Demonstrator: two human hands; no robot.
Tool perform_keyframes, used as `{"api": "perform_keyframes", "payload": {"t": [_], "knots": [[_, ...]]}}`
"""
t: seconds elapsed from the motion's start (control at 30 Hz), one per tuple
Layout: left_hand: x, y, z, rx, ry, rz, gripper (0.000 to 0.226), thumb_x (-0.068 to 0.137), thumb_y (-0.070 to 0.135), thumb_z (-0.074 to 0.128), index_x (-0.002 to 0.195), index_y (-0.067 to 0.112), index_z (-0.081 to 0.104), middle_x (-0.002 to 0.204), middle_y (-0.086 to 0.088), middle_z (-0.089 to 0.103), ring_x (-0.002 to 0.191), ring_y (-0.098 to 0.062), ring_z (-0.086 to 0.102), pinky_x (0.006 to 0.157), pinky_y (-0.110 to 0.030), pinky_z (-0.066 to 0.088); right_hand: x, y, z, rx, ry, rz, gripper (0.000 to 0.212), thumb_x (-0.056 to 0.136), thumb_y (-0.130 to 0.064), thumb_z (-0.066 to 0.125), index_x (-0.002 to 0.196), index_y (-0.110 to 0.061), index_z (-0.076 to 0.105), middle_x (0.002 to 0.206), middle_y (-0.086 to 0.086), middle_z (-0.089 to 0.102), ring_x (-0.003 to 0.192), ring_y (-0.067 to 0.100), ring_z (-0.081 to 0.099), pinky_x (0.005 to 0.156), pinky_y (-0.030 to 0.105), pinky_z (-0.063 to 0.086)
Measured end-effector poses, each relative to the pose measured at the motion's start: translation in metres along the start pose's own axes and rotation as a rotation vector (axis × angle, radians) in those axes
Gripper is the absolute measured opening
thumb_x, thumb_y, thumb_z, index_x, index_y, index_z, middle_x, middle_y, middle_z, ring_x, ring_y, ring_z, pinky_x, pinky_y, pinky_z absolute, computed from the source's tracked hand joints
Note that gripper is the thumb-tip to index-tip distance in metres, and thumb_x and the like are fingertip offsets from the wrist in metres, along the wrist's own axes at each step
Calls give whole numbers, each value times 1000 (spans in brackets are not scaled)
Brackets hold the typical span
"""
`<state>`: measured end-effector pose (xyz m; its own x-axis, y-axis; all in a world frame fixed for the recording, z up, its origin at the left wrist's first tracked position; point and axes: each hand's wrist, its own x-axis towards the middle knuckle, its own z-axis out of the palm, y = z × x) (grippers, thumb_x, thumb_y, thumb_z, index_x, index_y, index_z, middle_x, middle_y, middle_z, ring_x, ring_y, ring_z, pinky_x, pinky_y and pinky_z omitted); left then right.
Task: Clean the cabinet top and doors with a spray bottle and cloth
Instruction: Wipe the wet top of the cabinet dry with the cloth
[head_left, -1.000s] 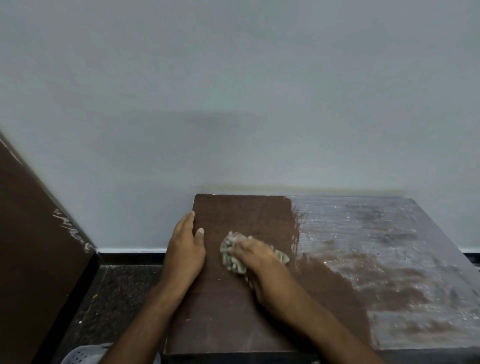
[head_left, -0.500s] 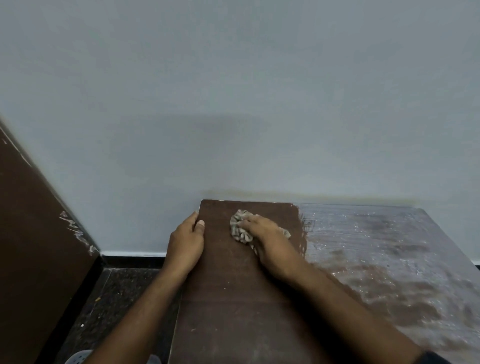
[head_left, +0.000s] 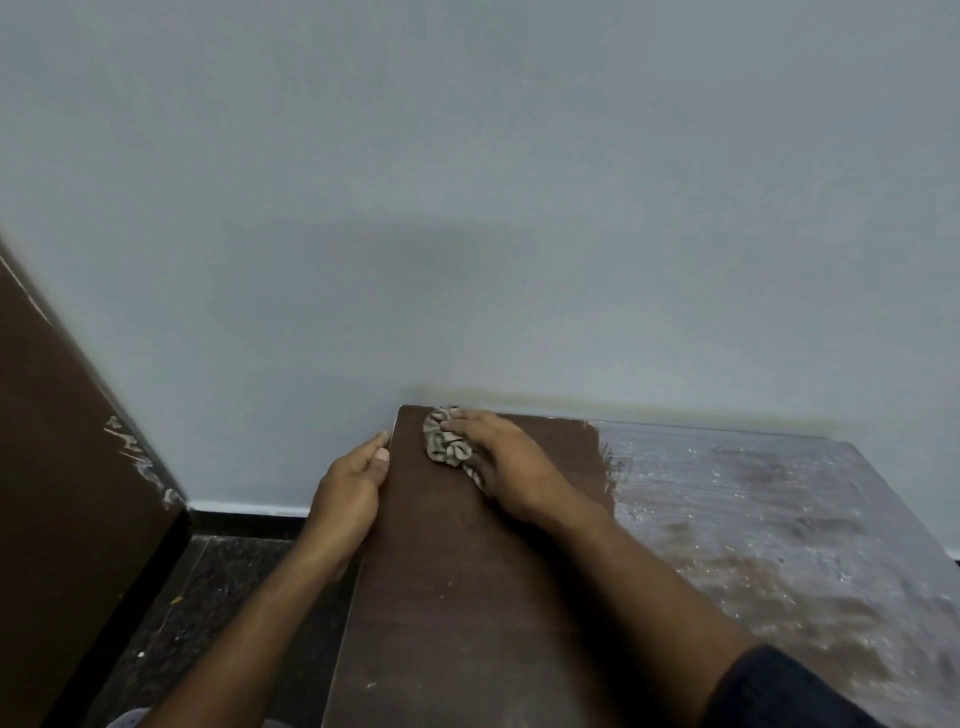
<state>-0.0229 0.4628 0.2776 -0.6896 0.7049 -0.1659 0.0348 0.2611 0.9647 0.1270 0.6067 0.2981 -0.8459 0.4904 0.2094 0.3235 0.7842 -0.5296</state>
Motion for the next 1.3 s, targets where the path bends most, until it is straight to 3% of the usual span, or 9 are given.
{"api": "perform_keyframes", "payload": {"t": [0.13,0.3,0.47,0.57,0.83,0.93,1.07,1.17,1.3], "knots": [[-7,-11,-7,-144,-63,-19,37,100,22,49,137,18,54,134,6,59,124,-11,55,108,-34,41,-2,15,-1,-34,147,170,46,91,-5,54,135,-18,59,143,2,53,133,22,46,116,33,33],[-7,-12,5,-198,17,2,37,99,22,51,135,16,56,132,3,61,121,-13,56,111,-40,40,30,-29,39,-24,14,-6,48,87,-6,54,135,-12,57,145,10,52,134,26,44,116,32,28],[-11,-9,-8,-274,-11,-58,36,101,12,45,136,4,50,123,-8,66,103,-16,65,89,-28,50,60,-17,43,-37,19,20,52,84,-2,58,136,-10,57,143,13,53,132,33,47,115,38,34],[-13,-8,-18,-245,53,-32,33,101,8,43,132,5,54,113,-7,68,91,-17,66,74,-27,52,38,-30,42,-4,29,-16,50,89,-4,58,138,-13,55,148,11,49,137,29,43,117,35,30],[-32,-8,-12,-234,150,-19,23,100,12,46,111,18,65,109,-6,69,83,-14,61,71,-25,48,-96,-91,37,127,-144,-201,43,99,-15,49,140,-25,53,151,-8,44,140,1,32,115,11,13],[-48,-11,-14,-181,153,-11,22,98,11,50,110,19,67,101,1,70,88,-10,64,76,-23,49,-75,-75,38,57,-104,-191,47,96,-13,50,142,-23,50,151,-4,45,140,8,35,118,16,18],[-81,-14,-17,-151,175,0,24,100,17,46,111,17,67,87,1,69,68,-9,58,60,-22,46,-28,-55,51,11,35,-10,51,93,-7,51,143,-16,50,154,5,43,142,23,37,121,33,25],[-97,-20,-20,-136,213,4,23,100,19,47,114,21,65,89,0,69,73,-13,59,65,-26,48,-40,-70,55,16,51,-7,50,95,-7,51,143,-17,50,154,5,41,143,22,34,122,37,24],[-107,-24,-27,-106,285,27,23,99,22,49,115,22,66,109,0,69,98,-15,64,80,-27,50,-116,-108,56,108,-77,-178,44,95,-14,52,139,-19,54,149,0,47,137,9,37,120,24,21]]}}
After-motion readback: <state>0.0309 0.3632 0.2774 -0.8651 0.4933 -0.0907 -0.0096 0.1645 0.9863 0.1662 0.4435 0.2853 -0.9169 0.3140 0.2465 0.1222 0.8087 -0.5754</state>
